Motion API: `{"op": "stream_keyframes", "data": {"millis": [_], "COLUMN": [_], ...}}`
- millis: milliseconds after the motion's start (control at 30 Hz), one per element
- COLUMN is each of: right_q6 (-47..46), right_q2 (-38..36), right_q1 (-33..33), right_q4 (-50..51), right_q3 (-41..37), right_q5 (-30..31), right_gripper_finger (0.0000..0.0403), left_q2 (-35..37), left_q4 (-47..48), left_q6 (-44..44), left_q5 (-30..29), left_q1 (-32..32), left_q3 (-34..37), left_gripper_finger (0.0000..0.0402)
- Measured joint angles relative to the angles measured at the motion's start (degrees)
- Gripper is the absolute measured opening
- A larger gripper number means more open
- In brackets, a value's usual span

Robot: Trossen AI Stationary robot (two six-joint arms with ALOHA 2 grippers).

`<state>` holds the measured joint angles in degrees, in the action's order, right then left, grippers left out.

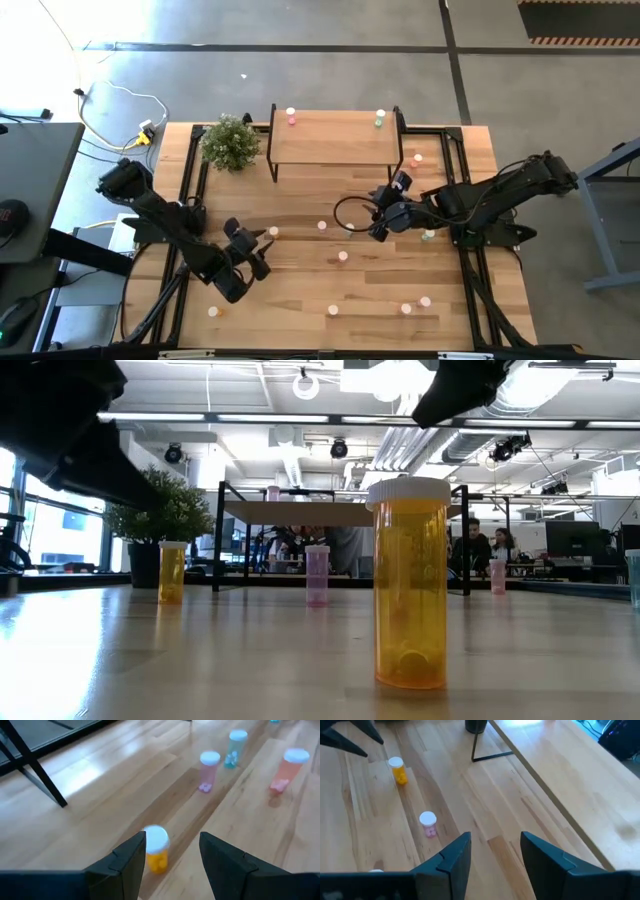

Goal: Pick and place medicine bottles onto shelf by color
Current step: Put the top orange pill bottle on the shelf

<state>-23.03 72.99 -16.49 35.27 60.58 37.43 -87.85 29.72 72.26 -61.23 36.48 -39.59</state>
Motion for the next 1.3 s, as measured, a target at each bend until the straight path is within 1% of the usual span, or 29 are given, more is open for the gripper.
{"op": "stream_keyframes", "data": {"millis": [100, 233, 300, 567, 733, 967, 1300], "right_q6": [0.7, 1.0, 1.0, 0.6, 0.4, 0.5, 0.5], "right_q2": [0.0, 0.0, 0.0, 0.0, 0.0, 0.0, 0.0], "right_q1": [0.0, 0.0, 0.0, 0.0, 0.0, 0.0, 0.0], "right_q4": [0.0, 0.0, 0.0, 0.0, -0.1, -0.3, -0.4], "right_q3": [0.0, 0.0, 0.0, 0.0, 0.0, 0.0, 0.0], "right_q5": [0.1, 0.4, 0.5, 0.5, 0.5, 0.5, 0.5], "right_gripper_finger": [0.0163, 0.0163, 0.0163, 0.0163, 0.0163, 0.0163, 0.0163], "left_q2": [-3.2, -8.3, -10.5, -15.8, -17.7, -18.3, -18.3], "left_q4": [0.0, 0.0, 0.0, -0.7, -3.6, -8.1, -8.7], "left_q6": [3.3, 8.8, 11.2, 17.2, 16.7, 13.6, 12.6], "left_q5": [-0.2, -3.9, -4.8, -6.1, -8.0, -9.5, -9.3], "left_q1": [0.7, 1.6, 1.6, 0.3, -1.2, -2.7, -5.4], "left_q3": [0.0, 0.0, 0.0, 0.0, 0.0, 0.0, 0.0], "left_gripper_finger": [0.0174, 0.0174, 0.0174, 0.0174, 0.0174, 0.0174, 0.0172]}}
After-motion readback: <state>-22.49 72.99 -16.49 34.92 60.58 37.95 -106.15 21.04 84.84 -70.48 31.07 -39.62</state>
